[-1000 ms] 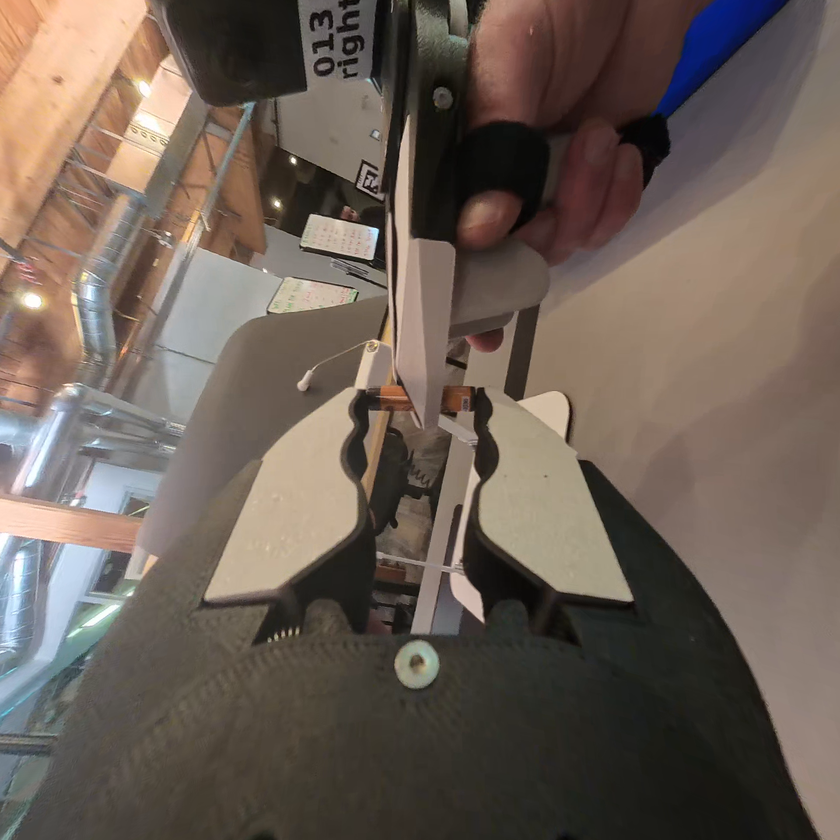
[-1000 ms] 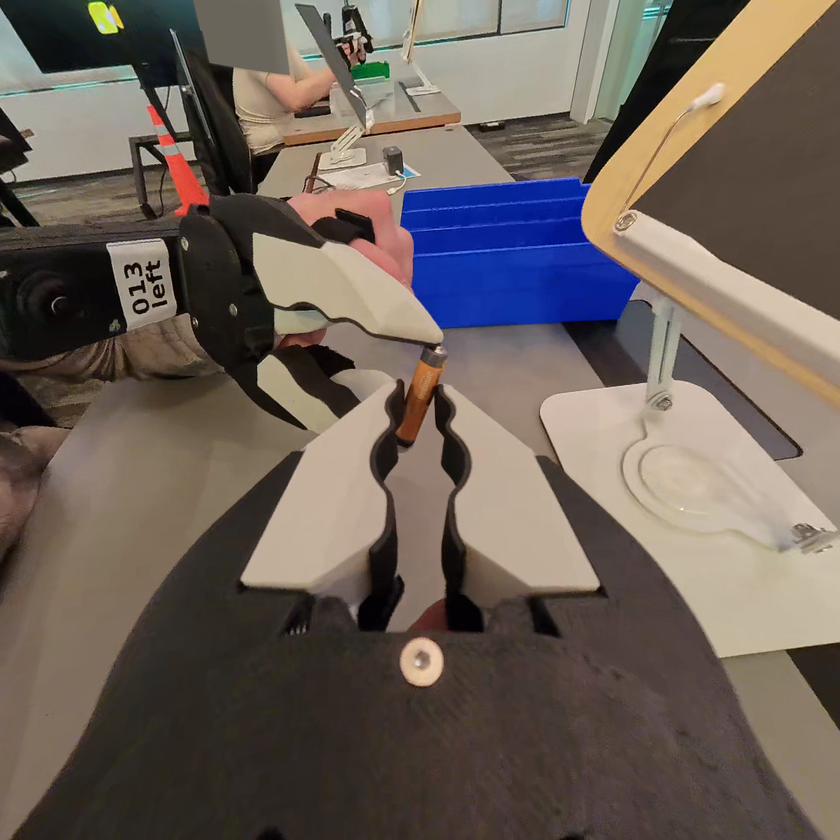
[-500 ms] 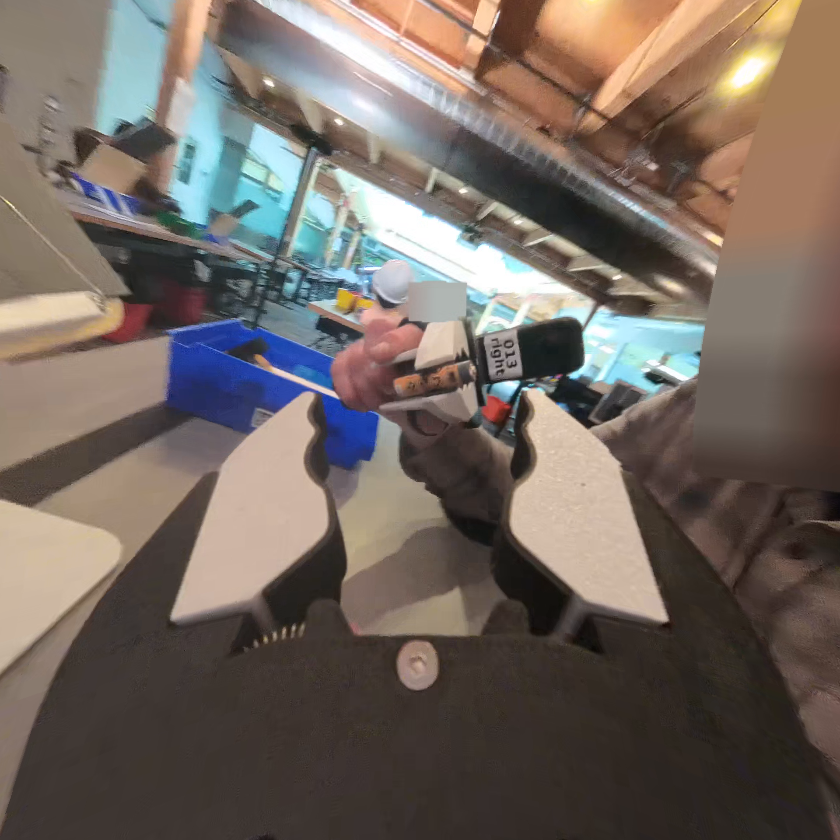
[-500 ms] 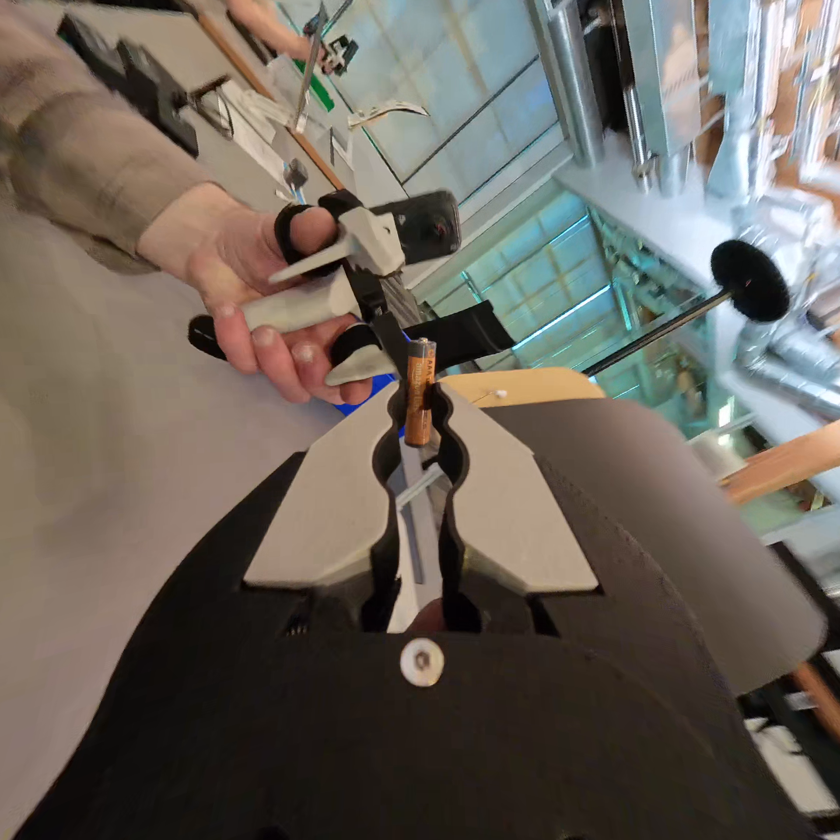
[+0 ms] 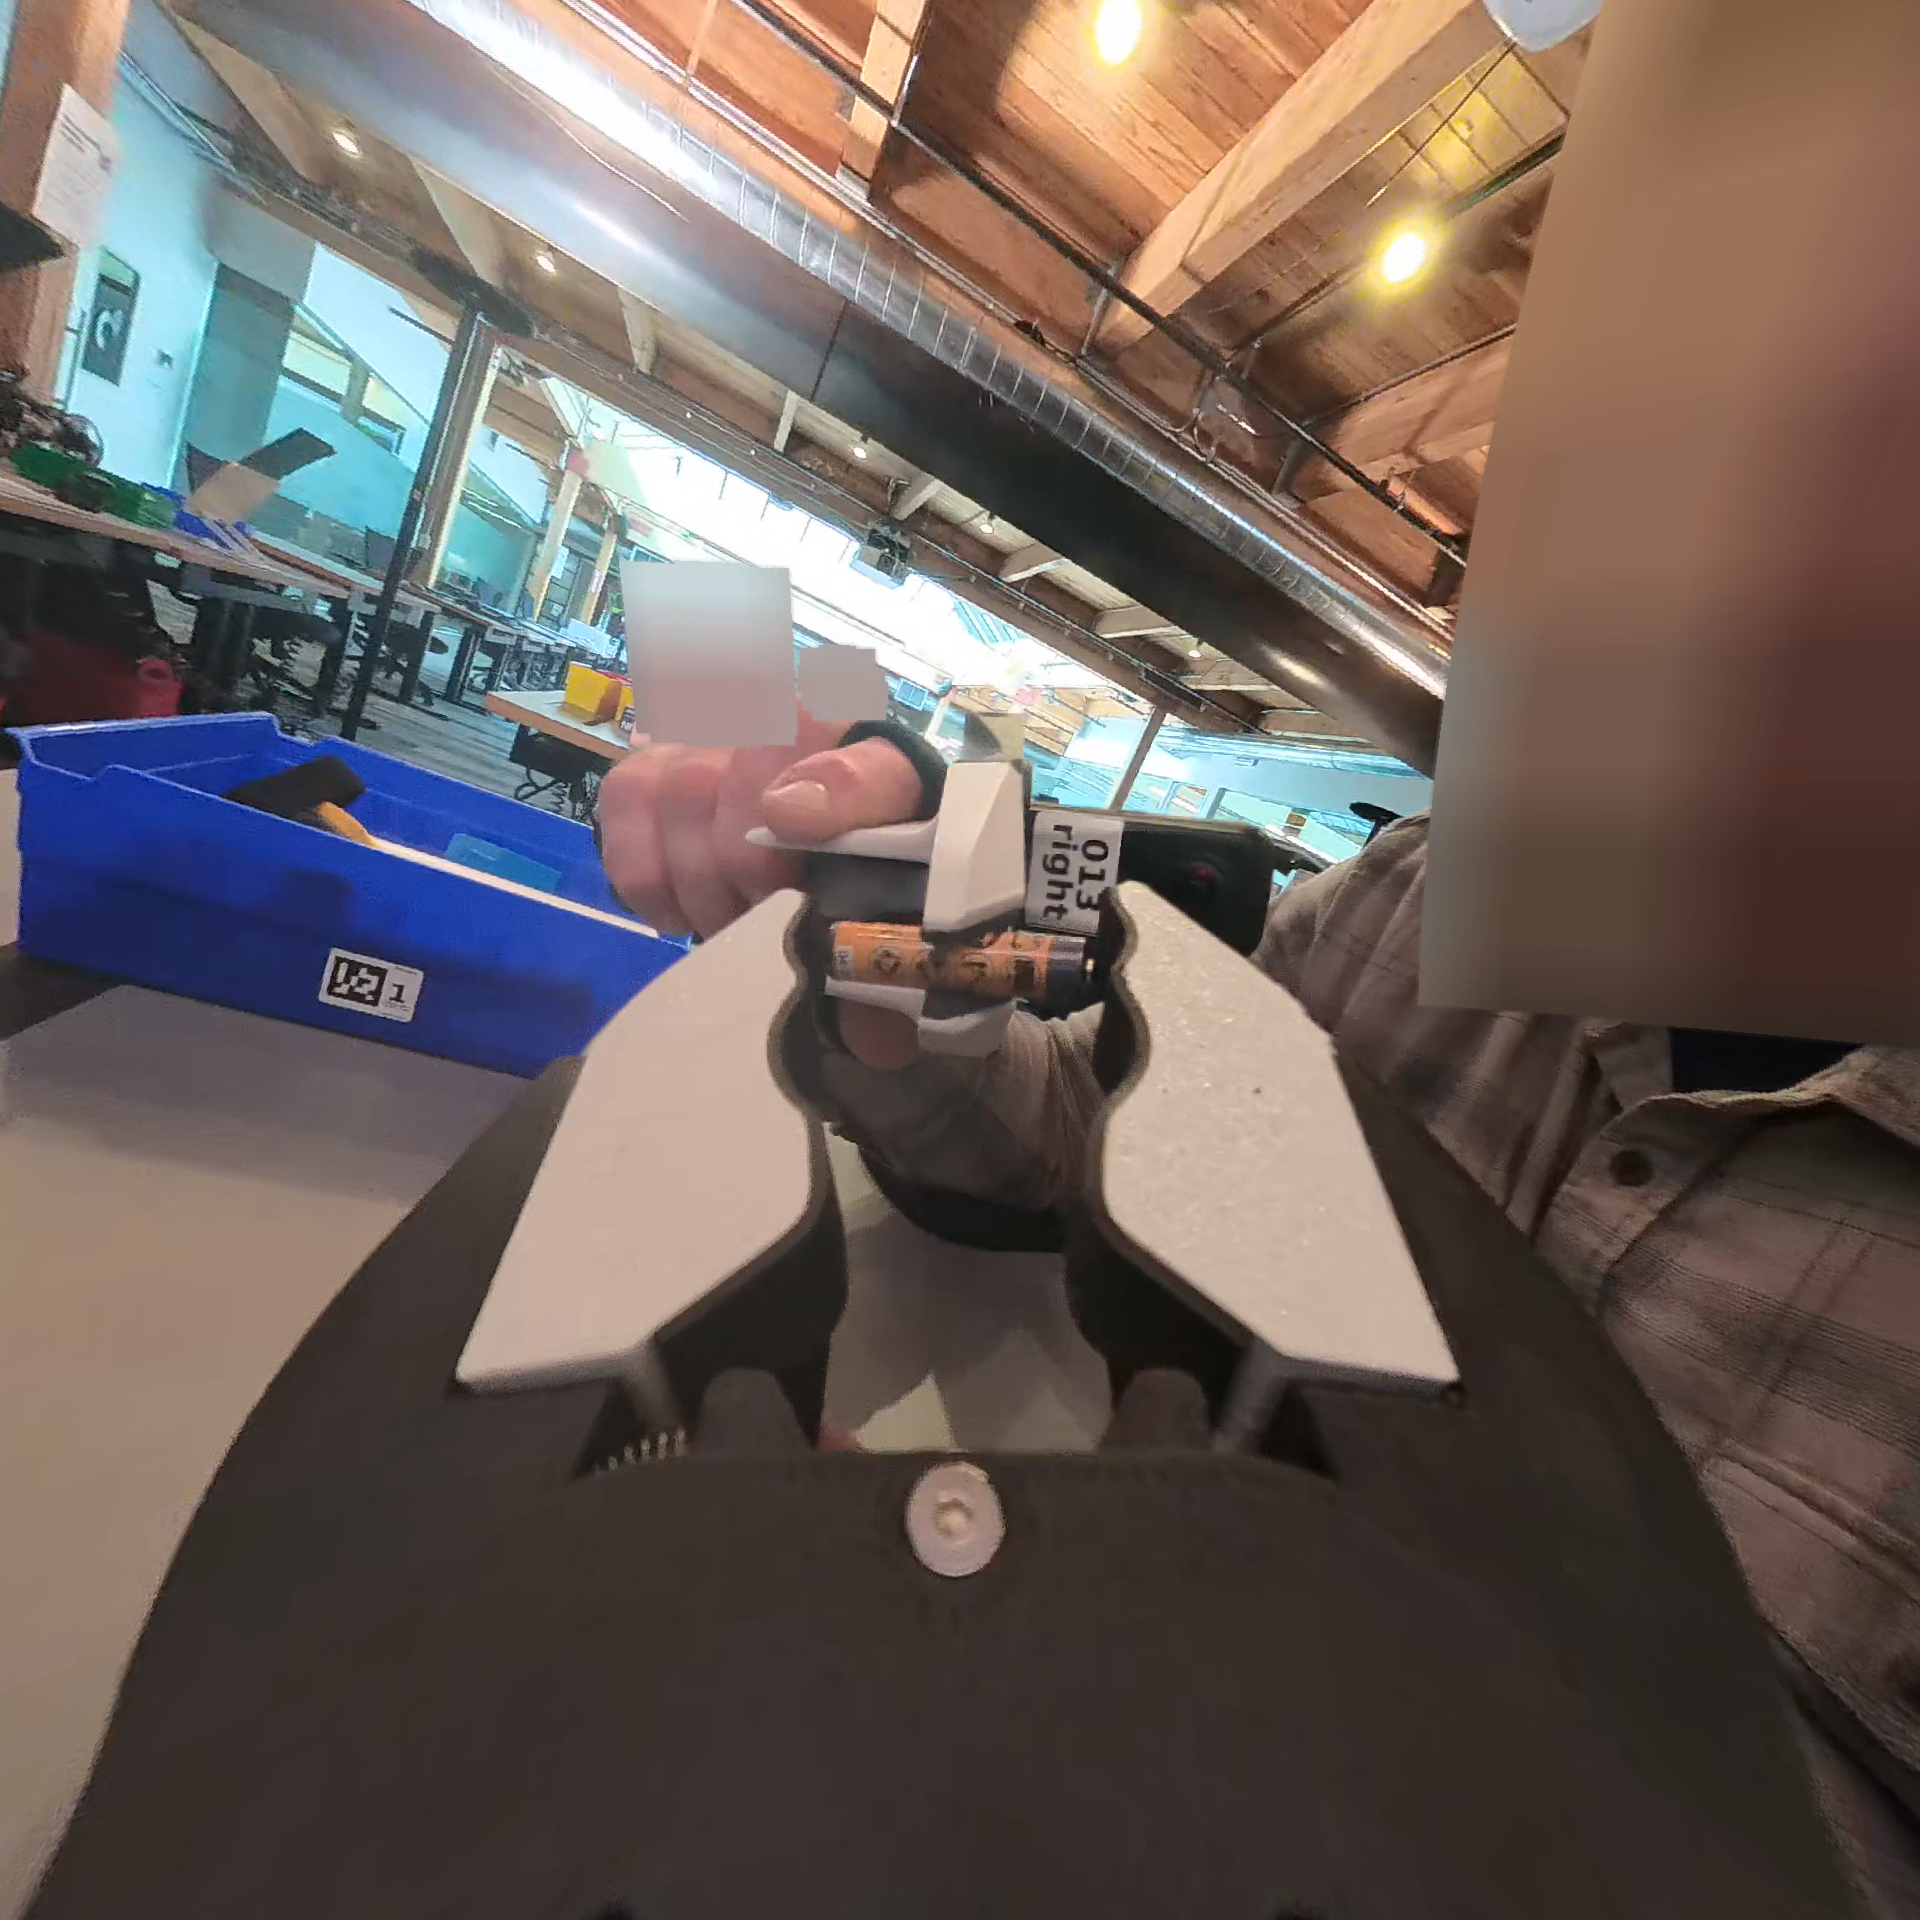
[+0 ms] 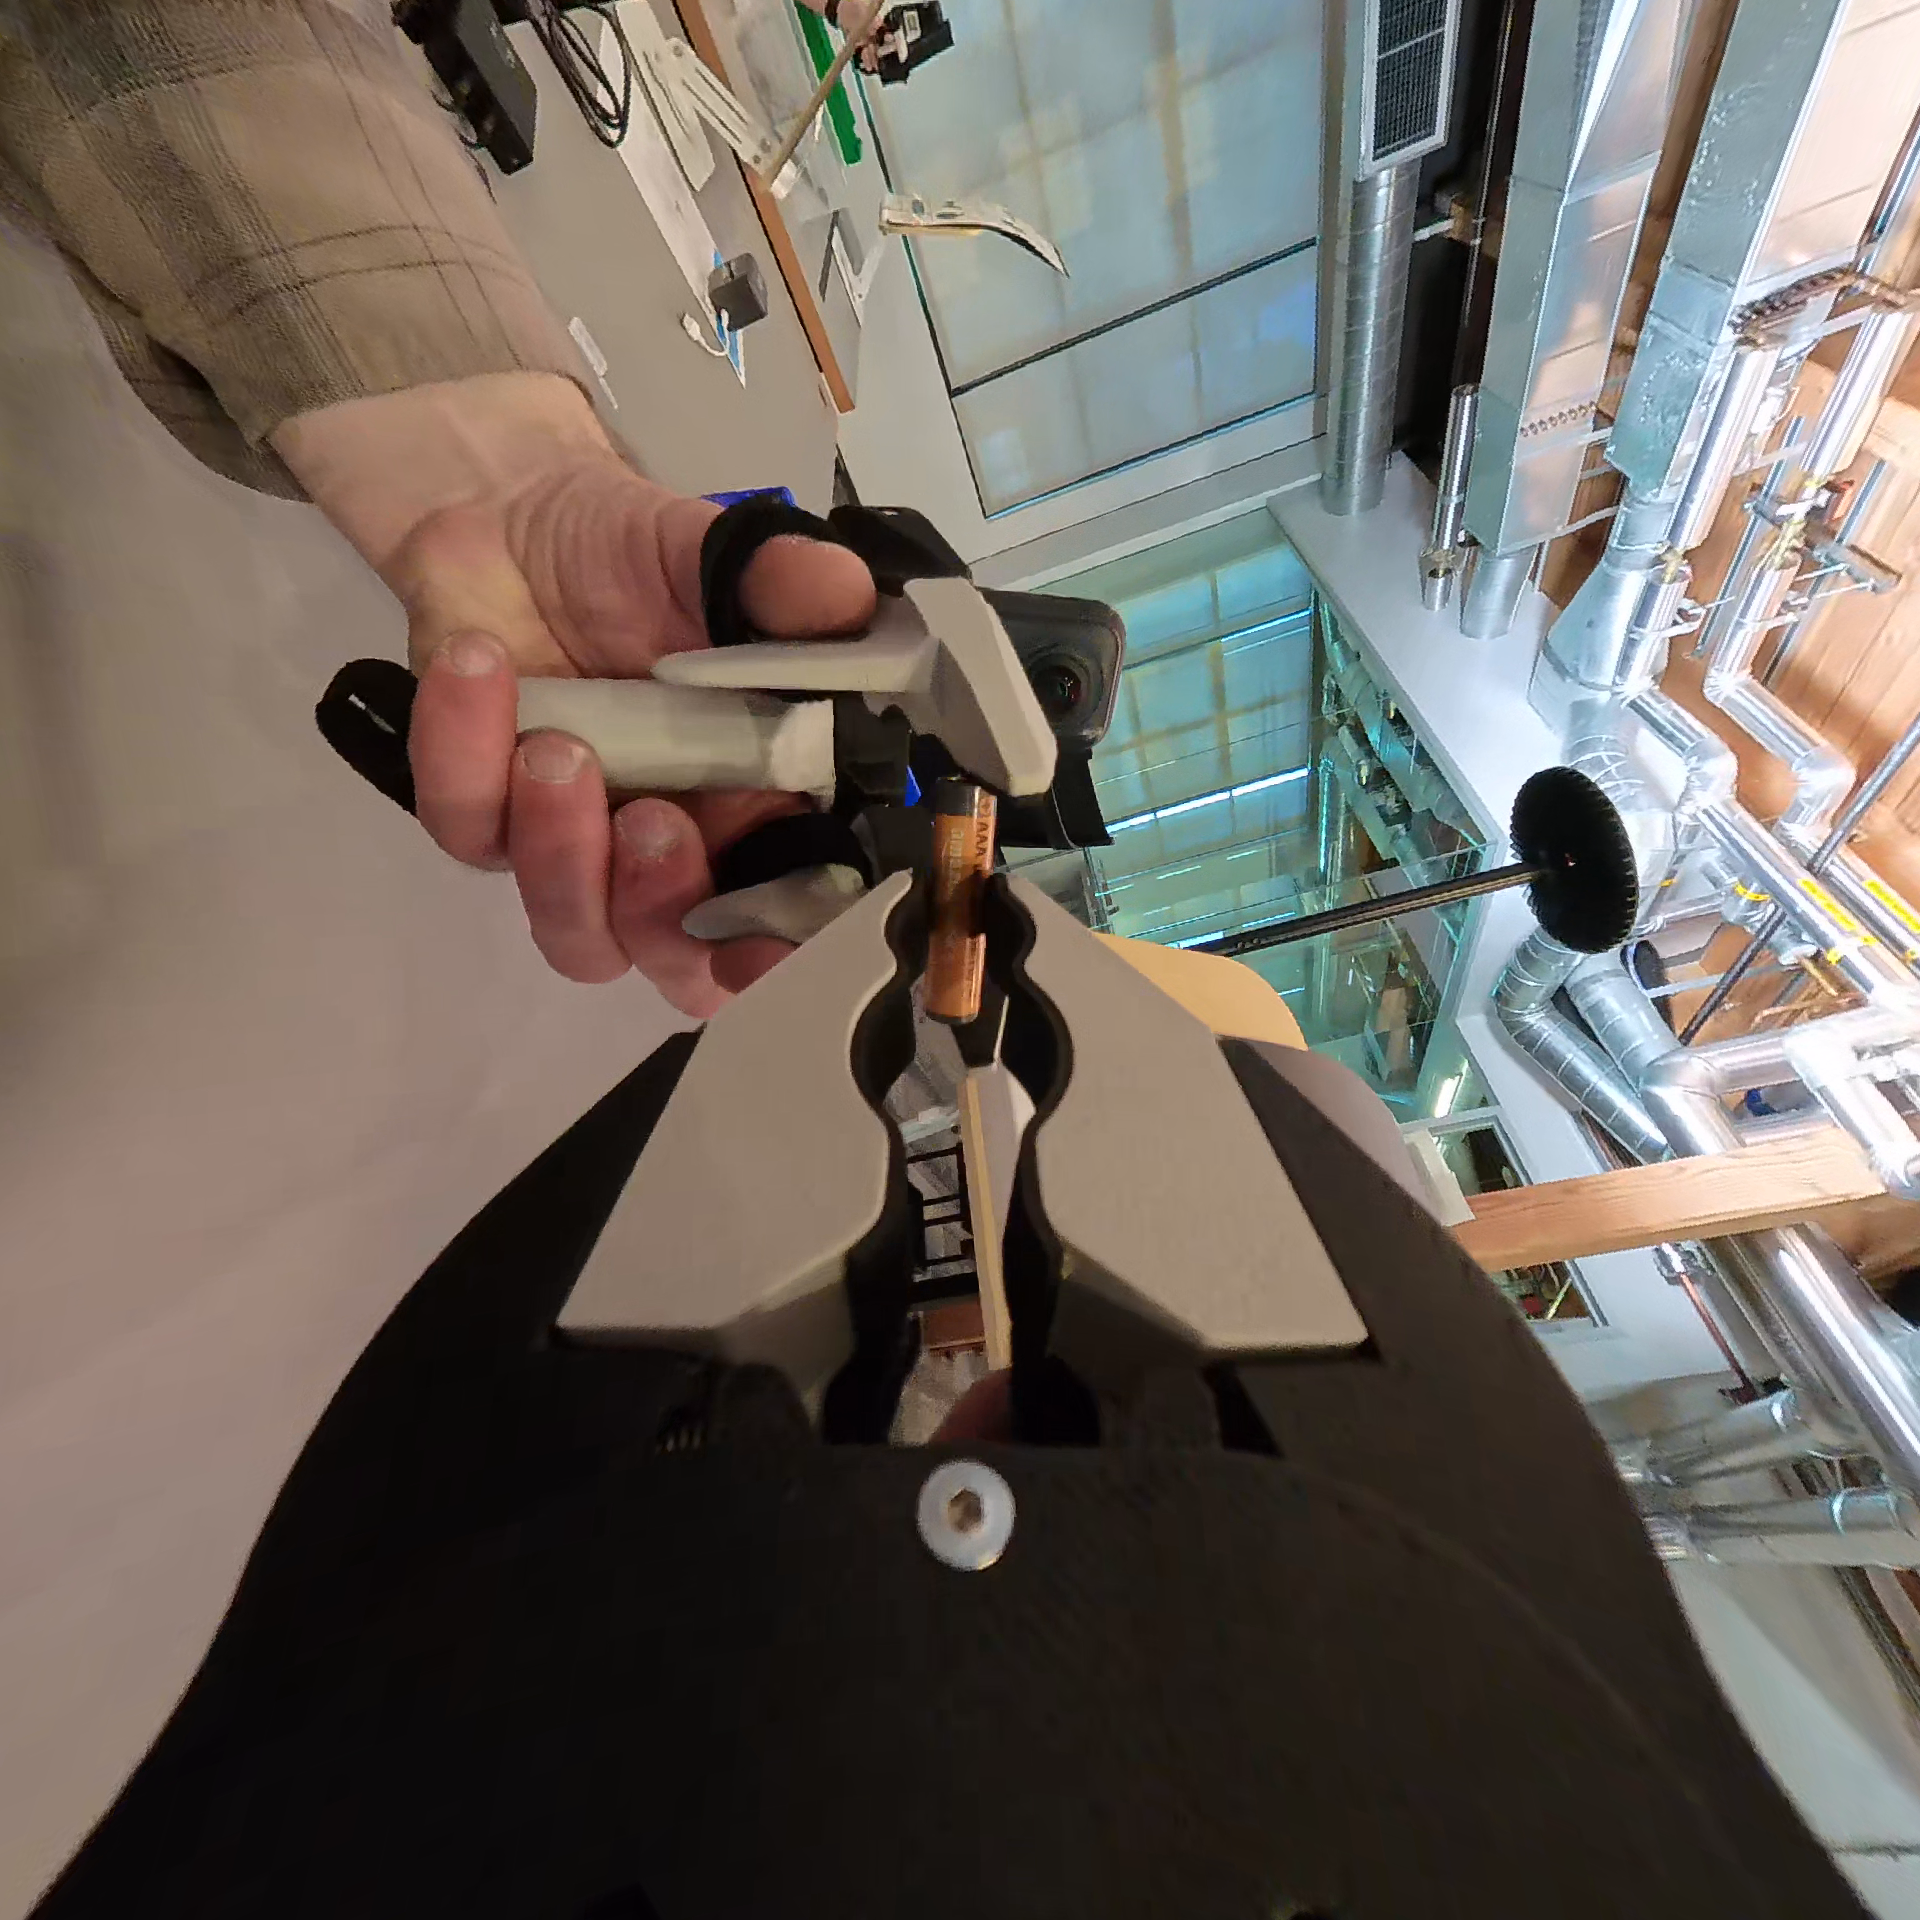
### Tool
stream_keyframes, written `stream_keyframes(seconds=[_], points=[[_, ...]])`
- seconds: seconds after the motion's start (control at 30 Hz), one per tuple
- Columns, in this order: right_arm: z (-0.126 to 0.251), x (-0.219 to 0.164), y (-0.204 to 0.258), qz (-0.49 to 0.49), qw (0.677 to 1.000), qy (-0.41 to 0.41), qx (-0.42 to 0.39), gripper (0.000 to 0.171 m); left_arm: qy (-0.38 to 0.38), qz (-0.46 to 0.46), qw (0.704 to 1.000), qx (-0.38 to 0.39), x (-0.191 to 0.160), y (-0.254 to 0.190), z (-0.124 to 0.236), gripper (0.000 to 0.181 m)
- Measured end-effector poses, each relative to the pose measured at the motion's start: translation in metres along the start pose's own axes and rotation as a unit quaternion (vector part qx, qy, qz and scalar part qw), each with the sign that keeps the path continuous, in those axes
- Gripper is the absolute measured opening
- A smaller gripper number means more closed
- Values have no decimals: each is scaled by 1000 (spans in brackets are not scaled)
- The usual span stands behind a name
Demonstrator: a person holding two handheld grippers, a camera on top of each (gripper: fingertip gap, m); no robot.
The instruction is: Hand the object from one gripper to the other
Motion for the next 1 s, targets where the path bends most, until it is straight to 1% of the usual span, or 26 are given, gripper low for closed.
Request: stream_keyframes(seconds=[0.07, 0.17, 0.2, 0.3, 0.37, 0.53, 0.57, 0.6, 0.63, 0.7, 0.77, 0.83, 0.87, 0.9, 0.93, 0.97, 1.0], points=[[-1, 2, 0, 9, 1000, 0, -6, 7, -1, -4, 1000, -7, 0, -1, 1, 49], [0, 4, -1, 14, 1000, -3, -15, 7, 24, -5, 999, -22, -4, -4, -2, 68], [0, 5, -1, 15, 1000, -3, -14, 7, 27, -6, 999, -25, -4, -5, -3, 67], [0, 6, 0, 18, 1000, -8, -15, 7, 20, -6, 1000, -21, -5, -5, -4, 50], [-1, 7, 1, 24, 1000, -6, -14, 7, 20, -2, 999, -27, -7, -4, -3, 50], [-3, 6, 1, 30, 999, 7, -21, 7, 15, -53, 998, -1, -6, -5, -2, 49], [-3, 6, 2, 33, 999, 11, -17, 13, 12, -63, 998, -1, -5, -6, -1, 49], [-2, 6, 2, 32, 999, 16, -12, 26, 11, -76, 997, 8, -3, -7, 0, 49], [-1, 4, 1, 30, 999, 21, -8, 33, 14, -100, 994, 32, 0, -8, 2, 49], [3, 0, -3, 13, 1000, 28, -1, 38, 26, -172, 981, 89, 8, -11, 6, 50], [7, -8, -9, -40, 998, 40, 16, 36, 38, -255, 953, 159, 16, -14, 12, 50], [11, -21, -15, -120, 991, 58, 31, 31, 49, -344, 908, 232, 23, -18, 16, 50], [13, -28, -19, -169, 983, 60, 33, 25, 53, -385, 883, 263, 26, -20, 17, 49], [13, -35, -21, -229, 971, 56, 40, 24, 66, -429, 852, 291, 27, -22, 18, 50], [13, -40, -24, -294, 954, 46, 45, 24, 78, -478, 813, 323, 28, -25, 17, 50], [12, -44, -26, -359, 932, 26, 46, 23, 93, -529, 767, 350, 27, -27, 15, 50], [10, -46, -27, -425, 903, -5, 58, 23, 120, -580, 717, 368, 24, -27, 12, 49]])
Point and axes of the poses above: each gripper's, where its closed fingertips meet, z back along the fingers, x out of its top, y = z × x across the jaws, the point moved 9 cm from there along z, back along the fingers, and after that the axes turned 6 degrees about z, right-handed, at the moved point
